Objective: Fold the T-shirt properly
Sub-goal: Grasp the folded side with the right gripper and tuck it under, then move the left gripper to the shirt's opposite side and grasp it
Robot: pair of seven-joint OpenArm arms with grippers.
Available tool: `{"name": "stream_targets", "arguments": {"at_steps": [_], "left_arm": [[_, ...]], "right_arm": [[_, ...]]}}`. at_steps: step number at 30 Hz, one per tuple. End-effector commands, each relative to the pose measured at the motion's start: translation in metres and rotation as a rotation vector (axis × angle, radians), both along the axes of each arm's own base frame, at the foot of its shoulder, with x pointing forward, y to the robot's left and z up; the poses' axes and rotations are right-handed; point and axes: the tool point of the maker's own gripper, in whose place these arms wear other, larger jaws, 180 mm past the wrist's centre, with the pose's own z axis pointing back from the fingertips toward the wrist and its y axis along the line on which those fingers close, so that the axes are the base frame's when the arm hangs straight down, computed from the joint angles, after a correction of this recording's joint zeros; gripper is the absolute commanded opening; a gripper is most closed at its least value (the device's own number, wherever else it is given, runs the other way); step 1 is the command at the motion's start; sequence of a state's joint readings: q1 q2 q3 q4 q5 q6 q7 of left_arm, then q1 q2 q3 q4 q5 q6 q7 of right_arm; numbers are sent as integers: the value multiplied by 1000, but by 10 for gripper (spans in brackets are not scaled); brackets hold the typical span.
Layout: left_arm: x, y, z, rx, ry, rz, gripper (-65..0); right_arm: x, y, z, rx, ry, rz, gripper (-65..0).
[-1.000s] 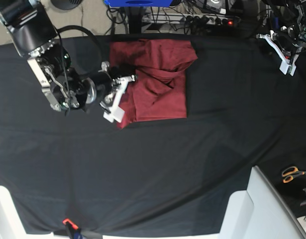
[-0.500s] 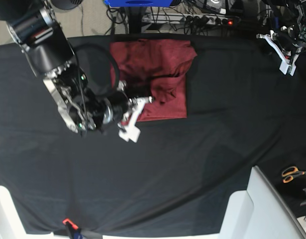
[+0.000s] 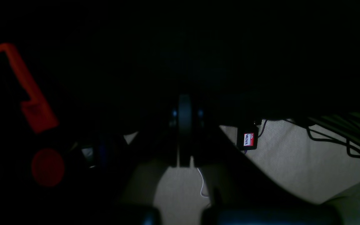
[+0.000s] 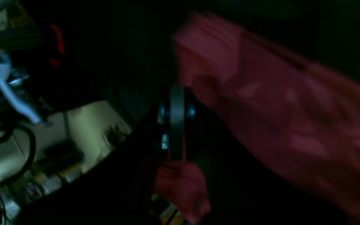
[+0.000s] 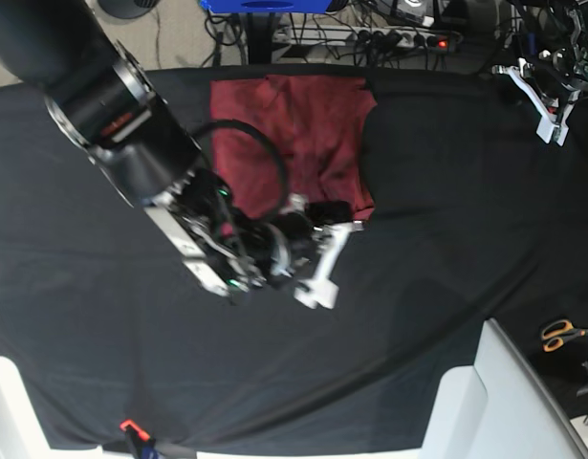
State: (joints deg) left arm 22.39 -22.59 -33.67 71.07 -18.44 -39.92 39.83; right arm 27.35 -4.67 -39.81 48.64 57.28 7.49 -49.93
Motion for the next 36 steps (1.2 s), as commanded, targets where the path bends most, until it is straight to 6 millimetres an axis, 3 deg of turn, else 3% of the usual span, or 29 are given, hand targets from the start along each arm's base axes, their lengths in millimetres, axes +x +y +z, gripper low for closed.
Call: {"name": "stream_targets", "arguments": {"at_steps": [1,3,7,11,12,17,19,25,29,31,33,36], "left_arm": [[6,8,9,20,-24,-8,-650],[7,8,9,20,-26,-9,-650],[8,6,9,19,-27,-15,-650],[6,0,19,33,-43,-52,-650],[9,-5,26,43,-60,-79,-650],[26,-35,60,88,-67,-177,-650],[43,-50,78,56,-88,-199,-650],[80,-99,105,-192,-148,-231,-650],[85,-122,105,-388,-193,-199,-188],[82,-137,97,-483,-173,-194,-23],[80,-151,88,-551,-147,-194,0],[76,-163,70,-602,-94,-185,-58]], "right_arm": [[11,4,14,25,-28,2,-647],[9,5,21,29,-32,27,-647],[-3,-19,35,41,-105,66,-647],[-33,-65,37,10,-142,28,-647],[-42,-80,33,-8,-120,-25,-647],[-48,-152,28,-58,-162,-237,-648],[-48,-175,23,-93,-172,-278,-648],[-69,-198,6,-145,-138,-293,-648],[-76,-206,0,-157,-143,-314,-650],[-76,-216,-1,-172,-161,-328,-650],[-72,-223,0,-182,-184,-340,-650],[-70,-226,0,-186,-194,-344,-650]]}}
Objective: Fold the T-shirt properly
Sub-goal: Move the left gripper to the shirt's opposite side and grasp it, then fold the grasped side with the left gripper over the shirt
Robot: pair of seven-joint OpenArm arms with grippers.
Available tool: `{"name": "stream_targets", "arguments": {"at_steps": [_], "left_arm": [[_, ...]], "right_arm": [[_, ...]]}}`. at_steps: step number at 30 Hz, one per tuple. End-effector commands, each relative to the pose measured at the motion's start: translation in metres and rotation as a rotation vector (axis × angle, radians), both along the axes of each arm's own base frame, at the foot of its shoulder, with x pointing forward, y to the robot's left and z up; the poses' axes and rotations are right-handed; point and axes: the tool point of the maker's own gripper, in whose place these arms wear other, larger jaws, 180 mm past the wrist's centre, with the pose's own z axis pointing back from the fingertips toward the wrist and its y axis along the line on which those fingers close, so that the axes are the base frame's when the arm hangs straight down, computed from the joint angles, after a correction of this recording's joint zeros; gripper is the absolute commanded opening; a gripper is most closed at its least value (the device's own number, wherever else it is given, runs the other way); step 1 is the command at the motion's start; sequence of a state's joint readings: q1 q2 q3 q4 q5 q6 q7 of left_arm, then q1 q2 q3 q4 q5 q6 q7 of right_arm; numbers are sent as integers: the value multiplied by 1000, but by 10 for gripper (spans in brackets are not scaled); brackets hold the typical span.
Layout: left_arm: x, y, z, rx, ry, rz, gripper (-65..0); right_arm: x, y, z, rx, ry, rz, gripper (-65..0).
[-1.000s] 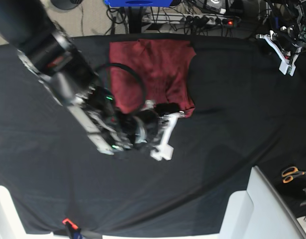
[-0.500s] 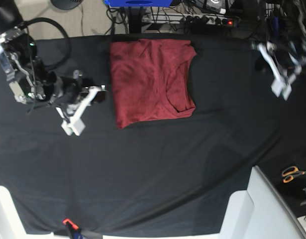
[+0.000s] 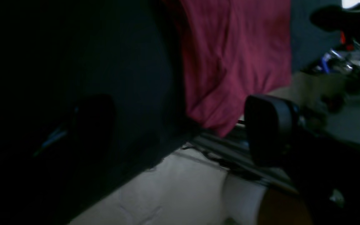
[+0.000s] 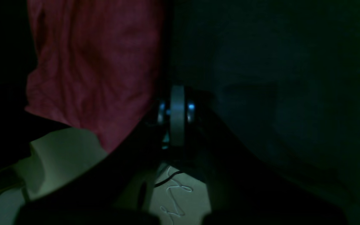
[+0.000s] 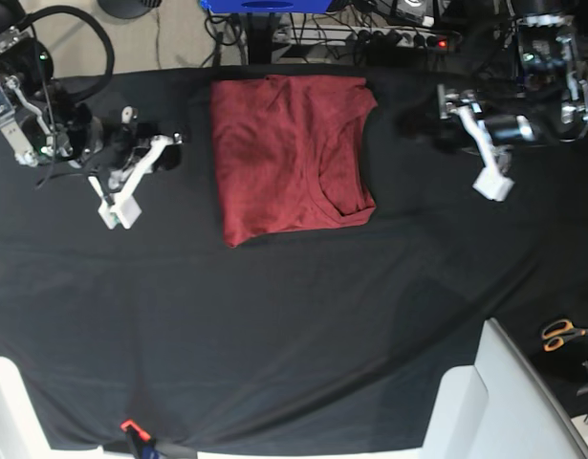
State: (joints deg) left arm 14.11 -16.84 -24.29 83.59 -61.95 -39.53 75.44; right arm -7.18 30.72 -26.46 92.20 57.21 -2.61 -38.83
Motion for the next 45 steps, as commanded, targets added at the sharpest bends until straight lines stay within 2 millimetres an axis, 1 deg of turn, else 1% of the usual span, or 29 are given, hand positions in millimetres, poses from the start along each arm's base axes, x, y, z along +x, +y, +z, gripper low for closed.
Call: {"name": "stream_targets", "arguments": {"at_steps": [1,2,6,8,10,12,14,16,18,20,24,26,28,33,35,37,39,45], "left_arm": [[7,2,7,-14,-40,5,-69],[8,-6,7,-29,-45,-5,-79],[7,-30,2,-77,-53,-33,-81],[2,-37,-7,-97,-23,-38,-81],[-5,-42,-20,-119,24,-33,-81],[-5,-49,-29,-144,48,-12,-81],[-8,-49,-39,-164,79,24,-81],[-10,-48,-45,-173,96,47,-81],[-10,-50,-46,-179,96,51,-81],[-7,-57,-44,-196,88,53,-82],[6,-64,-41,-213,65,55,-82],[9,-67,-42,-189,57,39,-82],[15,-75,-45,-168,54,16,-82],[11,-102,-57,-137,78,-29,-82],[16,-111,-56,-145,71,-35,-82],[17,-118,-60,-164,88,-32,-82],[20,-123,-61,-179,97,-27,-99],[21,-130,-67,-205,128,-14,-174]], "right_arm": [[10,0,10,14,-34,-3,-650],[10,0,10,14,-34,-3,-650],[9,0,9,14,-33,-3,-650],[7,-1,8,14,-29,-5,-650],[5,-1,7,14,-26,-5,-650],[7,-3,8,12,-28,-12,-650],[5,-14,6,6,-23,-49,-650],[7,-28,8,0,-29,-98,-650],[7,-39,8,-7,-31,-132,-650],[7,-48,8,-12,-33,-159,-650],[2,-55,14,17,-70,-122,-650],[-1,-56,17,35,-90,-100,-650],[-3,-61,18,37,-95,-104,-650],[-6,-74,18,22,-95,-137,-650],[-6,-77,19,17,-95,-140,-650],[-8,-78,17,16,-91,-141,-650],[-9,-78,17,15,-88,-141,-650],[-10,-81,15,-10,-91,-132,-650]]}}
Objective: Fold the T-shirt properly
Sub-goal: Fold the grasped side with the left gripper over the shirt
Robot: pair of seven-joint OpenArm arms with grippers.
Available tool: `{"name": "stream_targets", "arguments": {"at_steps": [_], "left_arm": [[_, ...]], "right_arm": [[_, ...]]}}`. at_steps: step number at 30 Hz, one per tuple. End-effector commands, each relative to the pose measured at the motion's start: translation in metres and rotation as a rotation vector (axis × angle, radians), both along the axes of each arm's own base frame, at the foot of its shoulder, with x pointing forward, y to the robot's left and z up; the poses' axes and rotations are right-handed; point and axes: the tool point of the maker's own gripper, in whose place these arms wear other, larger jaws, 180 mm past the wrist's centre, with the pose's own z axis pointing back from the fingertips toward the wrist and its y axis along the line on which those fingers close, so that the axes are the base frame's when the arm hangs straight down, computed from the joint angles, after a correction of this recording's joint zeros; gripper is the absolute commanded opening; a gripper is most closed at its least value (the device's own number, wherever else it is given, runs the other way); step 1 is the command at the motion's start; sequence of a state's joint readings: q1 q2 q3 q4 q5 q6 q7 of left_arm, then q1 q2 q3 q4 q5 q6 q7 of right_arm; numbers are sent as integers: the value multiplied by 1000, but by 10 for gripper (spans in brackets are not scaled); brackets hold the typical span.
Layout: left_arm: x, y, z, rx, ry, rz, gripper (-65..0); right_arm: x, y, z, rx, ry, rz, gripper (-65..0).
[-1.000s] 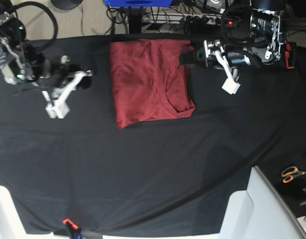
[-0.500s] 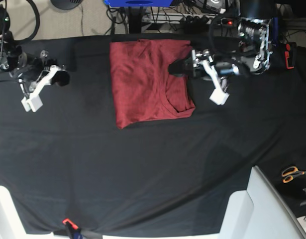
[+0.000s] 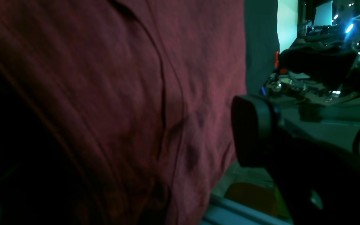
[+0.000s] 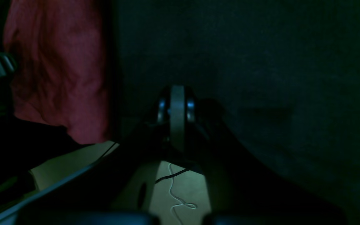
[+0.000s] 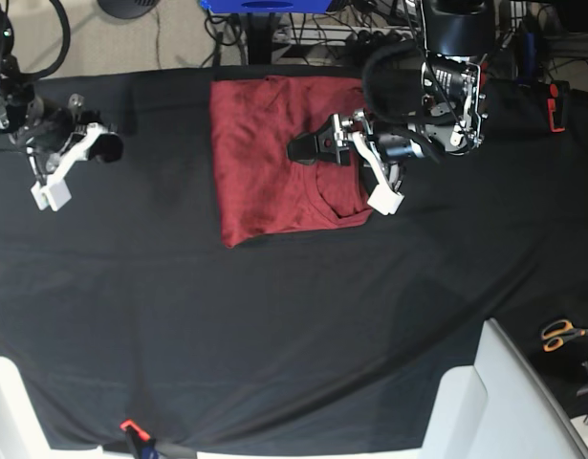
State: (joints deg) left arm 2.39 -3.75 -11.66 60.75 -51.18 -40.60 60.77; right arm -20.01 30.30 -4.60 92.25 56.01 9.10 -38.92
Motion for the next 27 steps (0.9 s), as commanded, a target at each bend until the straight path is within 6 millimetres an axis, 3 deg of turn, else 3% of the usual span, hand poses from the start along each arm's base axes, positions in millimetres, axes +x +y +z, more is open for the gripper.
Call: {"name": "stream_targets", "arguments": {"at_steps": [1,6,15,20,22,27], "left_arm": [[-9,-1,-8,37,33,-37,-186],[-4,-10,-5,18,25,-37,-217],[-4,-15,-4,13,24,-49,-219],[-9,-26,-16,-12,88,-69,-227],[-4,-29,-17,-27,85,-42,-295],[1,-28,-17,-30,77,-28,-650]], "right_arm": [[7,-7,7,-27,-38,13,-650],[5,-14,1,-97,-39,38,-650],[2,-15,0,-104,-36,39,-650],[3,-15,0,-104,-37,39,-650],[2,-16,0,-106,-36,38,-650],[5,-38,5,-128,-49,-25,-650]]}}
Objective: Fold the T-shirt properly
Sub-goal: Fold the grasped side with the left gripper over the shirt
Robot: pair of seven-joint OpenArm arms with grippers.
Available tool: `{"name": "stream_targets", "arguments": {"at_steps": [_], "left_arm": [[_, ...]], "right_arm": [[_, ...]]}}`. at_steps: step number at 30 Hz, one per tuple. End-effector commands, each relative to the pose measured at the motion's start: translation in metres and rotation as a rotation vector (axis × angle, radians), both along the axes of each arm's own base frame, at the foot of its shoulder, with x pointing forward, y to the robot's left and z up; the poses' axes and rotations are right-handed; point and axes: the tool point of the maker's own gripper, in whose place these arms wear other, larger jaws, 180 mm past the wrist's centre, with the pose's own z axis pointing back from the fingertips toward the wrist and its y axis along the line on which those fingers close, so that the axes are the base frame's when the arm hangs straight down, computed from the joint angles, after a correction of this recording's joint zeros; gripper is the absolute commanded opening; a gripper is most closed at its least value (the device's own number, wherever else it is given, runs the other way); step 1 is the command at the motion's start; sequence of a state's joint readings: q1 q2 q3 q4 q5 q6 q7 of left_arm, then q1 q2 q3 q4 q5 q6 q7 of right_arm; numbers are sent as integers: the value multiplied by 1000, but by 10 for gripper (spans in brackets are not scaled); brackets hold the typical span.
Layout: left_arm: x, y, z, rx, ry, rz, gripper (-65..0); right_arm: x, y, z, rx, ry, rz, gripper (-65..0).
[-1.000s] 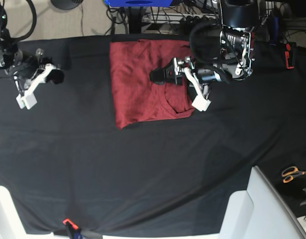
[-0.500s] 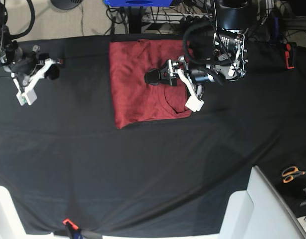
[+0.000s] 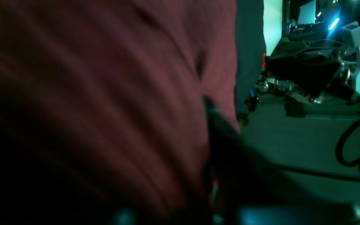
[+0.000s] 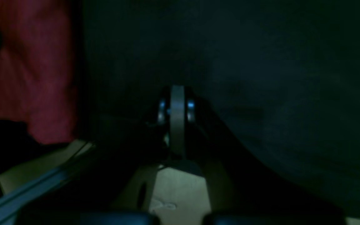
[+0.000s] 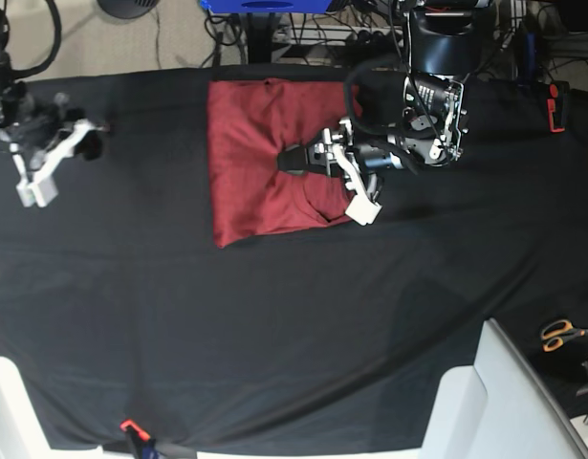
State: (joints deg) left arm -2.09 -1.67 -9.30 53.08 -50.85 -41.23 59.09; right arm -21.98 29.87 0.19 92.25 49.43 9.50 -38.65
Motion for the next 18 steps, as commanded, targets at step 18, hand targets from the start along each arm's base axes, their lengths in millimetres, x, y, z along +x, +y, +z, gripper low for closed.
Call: {"name": "stream_targets", "arguments": {"at_steps": [18], "left_arm": [[23,33,21,282,-40,-320,-650]], "right_arm": [[4,-32,2,-30,-11,-74,-650]]}}
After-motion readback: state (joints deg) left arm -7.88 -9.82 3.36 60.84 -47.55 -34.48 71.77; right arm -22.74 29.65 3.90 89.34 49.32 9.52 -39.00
